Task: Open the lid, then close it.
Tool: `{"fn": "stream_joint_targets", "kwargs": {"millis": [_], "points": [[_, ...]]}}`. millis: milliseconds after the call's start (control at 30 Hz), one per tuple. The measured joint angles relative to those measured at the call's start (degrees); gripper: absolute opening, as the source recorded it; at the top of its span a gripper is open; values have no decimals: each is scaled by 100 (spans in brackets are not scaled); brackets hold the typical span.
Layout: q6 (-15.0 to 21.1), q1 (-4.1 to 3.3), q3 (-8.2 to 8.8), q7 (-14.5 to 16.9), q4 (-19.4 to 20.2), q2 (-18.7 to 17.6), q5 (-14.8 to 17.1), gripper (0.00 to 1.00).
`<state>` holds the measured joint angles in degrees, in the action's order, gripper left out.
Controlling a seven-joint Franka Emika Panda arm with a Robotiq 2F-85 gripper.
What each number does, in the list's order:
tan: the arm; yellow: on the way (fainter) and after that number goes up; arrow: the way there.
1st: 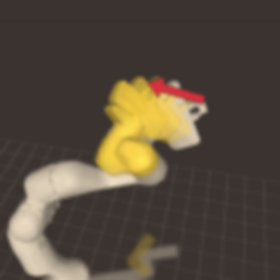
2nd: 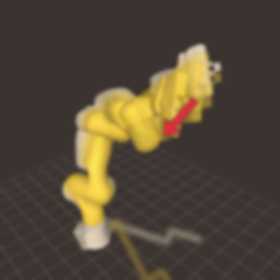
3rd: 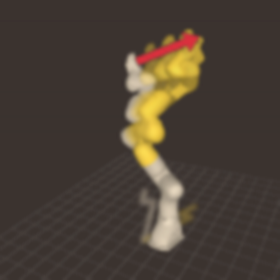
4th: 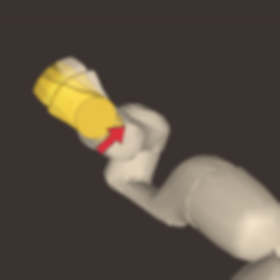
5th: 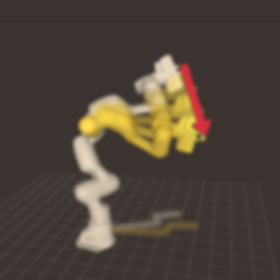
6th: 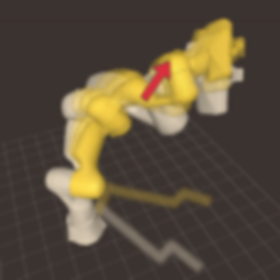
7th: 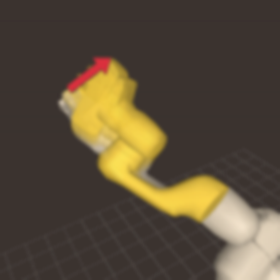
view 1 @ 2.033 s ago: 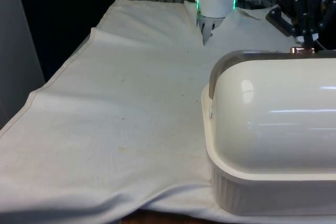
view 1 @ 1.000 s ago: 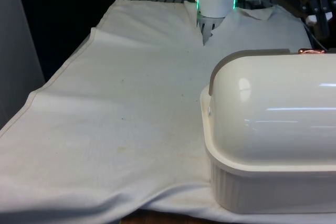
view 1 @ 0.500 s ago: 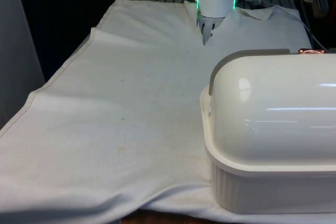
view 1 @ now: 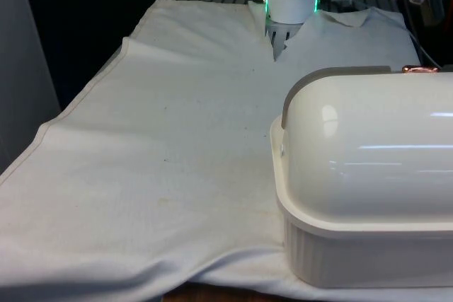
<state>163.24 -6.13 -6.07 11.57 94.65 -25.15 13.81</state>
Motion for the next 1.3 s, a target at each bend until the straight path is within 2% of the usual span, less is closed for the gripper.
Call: {"fn": "stream_joint_targets", "kwargs": {"millis": [333,467,900,1300], "points": [[-642,0,57,0,-435,-218,-23,0],[-773,0,69,0,-533,-269,-29,0],[-1742,-11,126,-34,-1301,-682,-57,0],[-2051,-11,138,-103,-1644,-934,-57,0]]}}
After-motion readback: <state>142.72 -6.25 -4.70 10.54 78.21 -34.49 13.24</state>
